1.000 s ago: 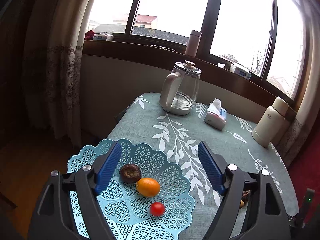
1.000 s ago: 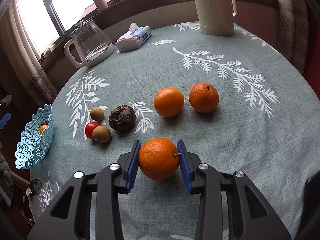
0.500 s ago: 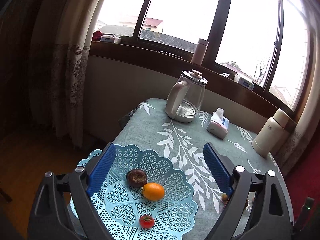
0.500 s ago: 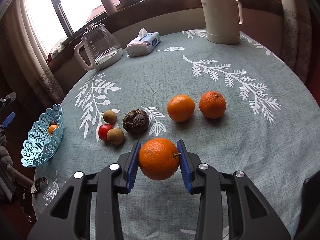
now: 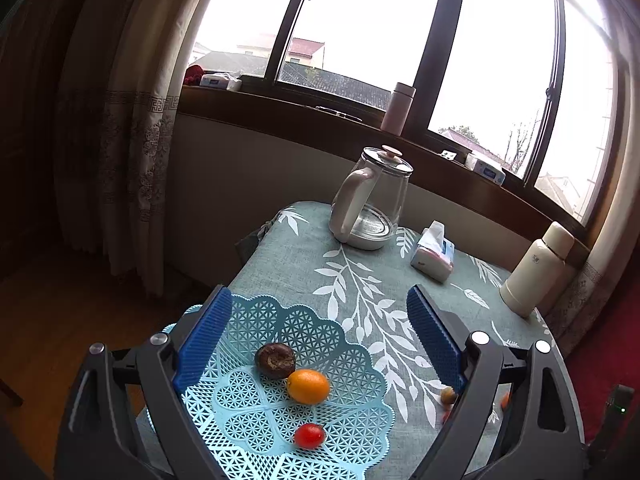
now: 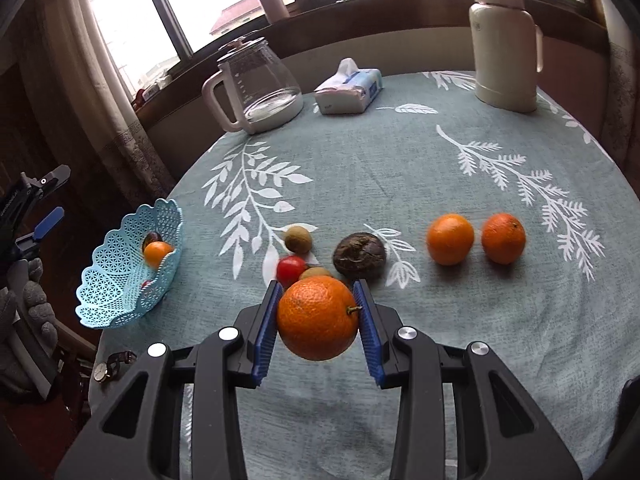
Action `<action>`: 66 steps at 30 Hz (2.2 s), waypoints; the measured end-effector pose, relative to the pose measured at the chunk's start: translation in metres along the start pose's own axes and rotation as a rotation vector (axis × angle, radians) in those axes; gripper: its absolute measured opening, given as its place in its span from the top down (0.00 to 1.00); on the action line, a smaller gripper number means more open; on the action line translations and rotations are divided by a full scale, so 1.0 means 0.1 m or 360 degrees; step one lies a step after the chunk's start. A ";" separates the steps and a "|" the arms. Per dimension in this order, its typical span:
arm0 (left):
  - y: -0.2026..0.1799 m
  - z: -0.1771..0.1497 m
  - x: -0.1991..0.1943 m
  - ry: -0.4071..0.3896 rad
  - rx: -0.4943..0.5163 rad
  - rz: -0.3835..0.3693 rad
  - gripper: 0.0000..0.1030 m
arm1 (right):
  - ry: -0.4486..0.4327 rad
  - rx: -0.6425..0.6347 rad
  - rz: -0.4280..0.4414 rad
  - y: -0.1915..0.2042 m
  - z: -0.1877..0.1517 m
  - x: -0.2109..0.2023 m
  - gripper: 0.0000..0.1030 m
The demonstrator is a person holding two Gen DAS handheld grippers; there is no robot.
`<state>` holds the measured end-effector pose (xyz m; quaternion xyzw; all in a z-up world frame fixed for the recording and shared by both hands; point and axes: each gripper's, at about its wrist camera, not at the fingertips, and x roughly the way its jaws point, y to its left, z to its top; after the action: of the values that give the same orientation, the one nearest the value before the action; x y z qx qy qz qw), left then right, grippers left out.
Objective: Organize fruits
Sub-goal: 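Carry the orange over the basket with the right tool and open it, then move both tools back toward the remaining fruits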
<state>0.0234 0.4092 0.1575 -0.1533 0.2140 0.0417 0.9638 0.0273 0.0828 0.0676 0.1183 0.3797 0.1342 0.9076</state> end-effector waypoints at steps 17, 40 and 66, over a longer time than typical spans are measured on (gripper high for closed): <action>0.17 0.14 -0.15 -0.0080 -0.0074 -0.0015 0.10 | 0.0119 -0.0376 0.0219 1.65 0.25 0.71 0.62; 0.08 0.10 -0.13 -0.0058 -0.0068 -0.0054 0.03 | 0.0018 -0.0171 0.0121 1.17 0.13 0.54 0.45; -0.03 0.06 -0.08 -0.0028 -0.0044 -0.0082 0.03 | -0.0115 0.0077 0.0061 0.52 0.25 0.23 0.44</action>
<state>0.0192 0.4076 0.1665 -0.1717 0.2011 0.0212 0.9642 0.0532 0.1358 0.0863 0.1522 0.3475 0.1382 0.9149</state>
